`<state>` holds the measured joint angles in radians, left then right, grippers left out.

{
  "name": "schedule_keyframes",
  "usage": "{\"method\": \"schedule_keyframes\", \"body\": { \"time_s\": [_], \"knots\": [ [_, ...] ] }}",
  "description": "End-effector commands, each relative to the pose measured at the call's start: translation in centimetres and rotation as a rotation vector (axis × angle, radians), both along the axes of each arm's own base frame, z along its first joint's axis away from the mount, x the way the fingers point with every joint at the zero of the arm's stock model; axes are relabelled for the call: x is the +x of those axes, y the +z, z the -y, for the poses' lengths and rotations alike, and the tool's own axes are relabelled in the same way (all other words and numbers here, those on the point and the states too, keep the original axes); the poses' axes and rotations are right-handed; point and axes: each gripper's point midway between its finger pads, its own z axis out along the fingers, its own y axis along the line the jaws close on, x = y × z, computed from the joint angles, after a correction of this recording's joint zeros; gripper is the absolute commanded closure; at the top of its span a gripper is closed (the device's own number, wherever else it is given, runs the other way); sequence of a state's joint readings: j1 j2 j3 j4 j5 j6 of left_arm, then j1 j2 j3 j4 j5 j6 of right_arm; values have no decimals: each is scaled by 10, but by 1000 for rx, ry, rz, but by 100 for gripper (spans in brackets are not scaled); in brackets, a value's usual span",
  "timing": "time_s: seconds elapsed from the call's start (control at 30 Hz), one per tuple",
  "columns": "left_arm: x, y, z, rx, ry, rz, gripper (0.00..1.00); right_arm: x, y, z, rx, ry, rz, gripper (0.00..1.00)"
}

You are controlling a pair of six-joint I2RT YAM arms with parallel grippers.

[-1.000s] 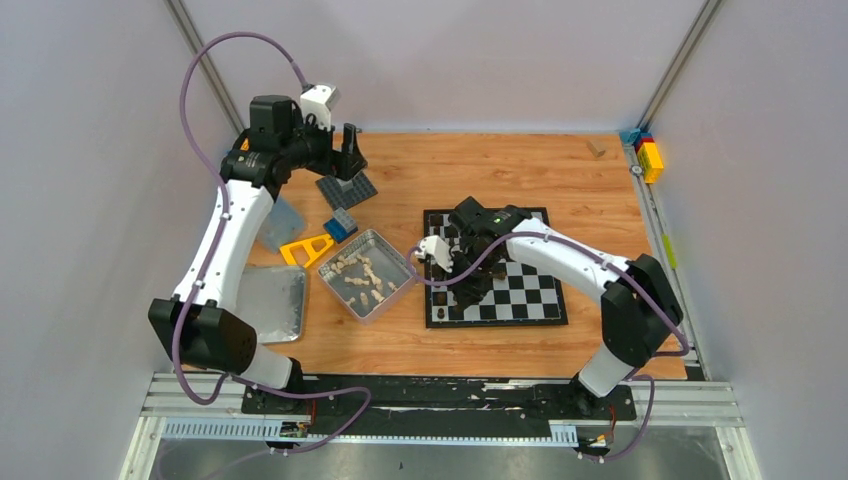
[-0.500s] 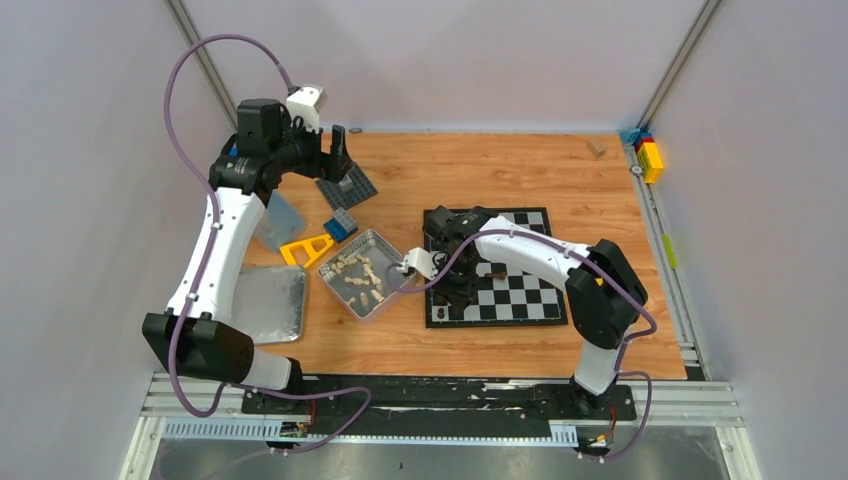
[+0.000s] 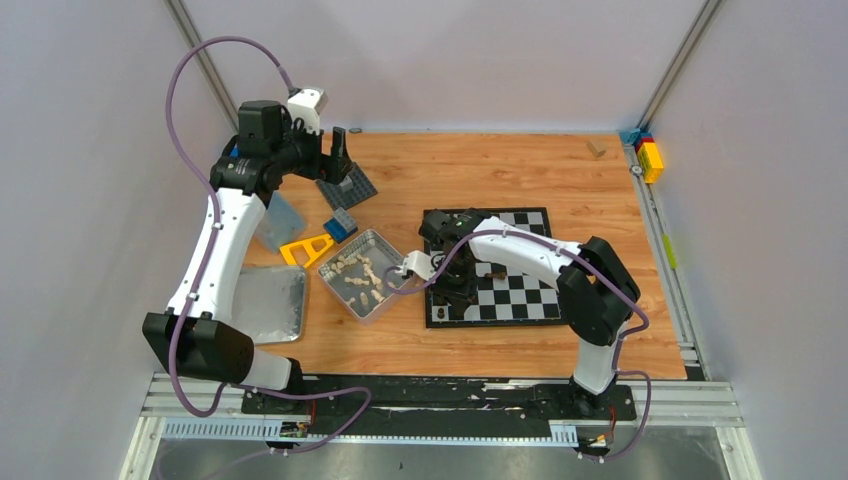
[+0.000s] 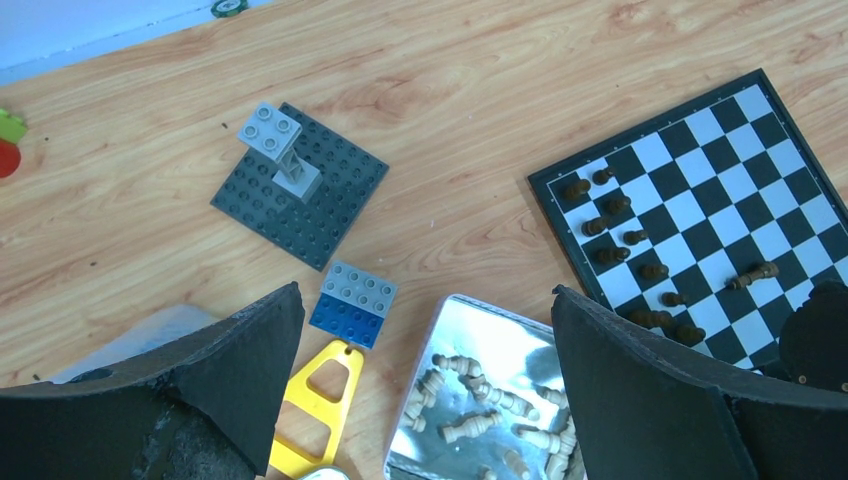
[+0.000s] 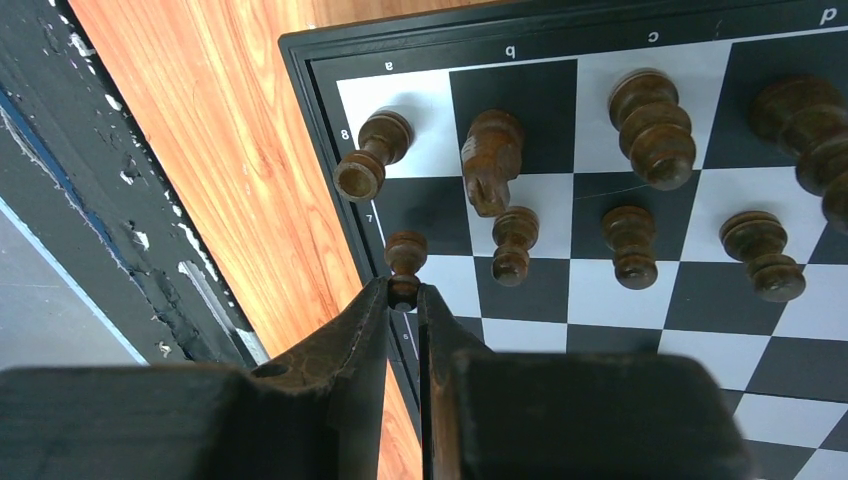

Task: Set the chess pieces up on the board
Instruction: Place the chess piece on the chessboard.

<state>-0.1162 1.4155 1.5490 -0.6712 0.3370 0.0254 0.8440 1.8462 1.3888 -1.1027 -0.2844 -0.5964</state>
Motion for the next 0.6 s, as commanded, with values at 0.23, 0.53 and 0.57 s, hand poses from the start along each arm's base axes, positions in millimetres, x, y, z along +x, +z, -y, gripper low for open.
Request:
{"method": "schedule_keyframes", "body": {
  "time_s": [0.23, 0.53, 0.57],
  "knots": [
    [-4, 19, -3, -4, -1, 69, 0, 2, -1, -9, -8, 3, 32, 97],
    [-7, 21, -4, -1, 1, 78, 0, 3, -5, -10, -18, 2, 43, 95],
    [-7, 21, -4, -1, 1, 77, 0, 3, -5, -11, -18, 2, 46, 94]
  ]
}}
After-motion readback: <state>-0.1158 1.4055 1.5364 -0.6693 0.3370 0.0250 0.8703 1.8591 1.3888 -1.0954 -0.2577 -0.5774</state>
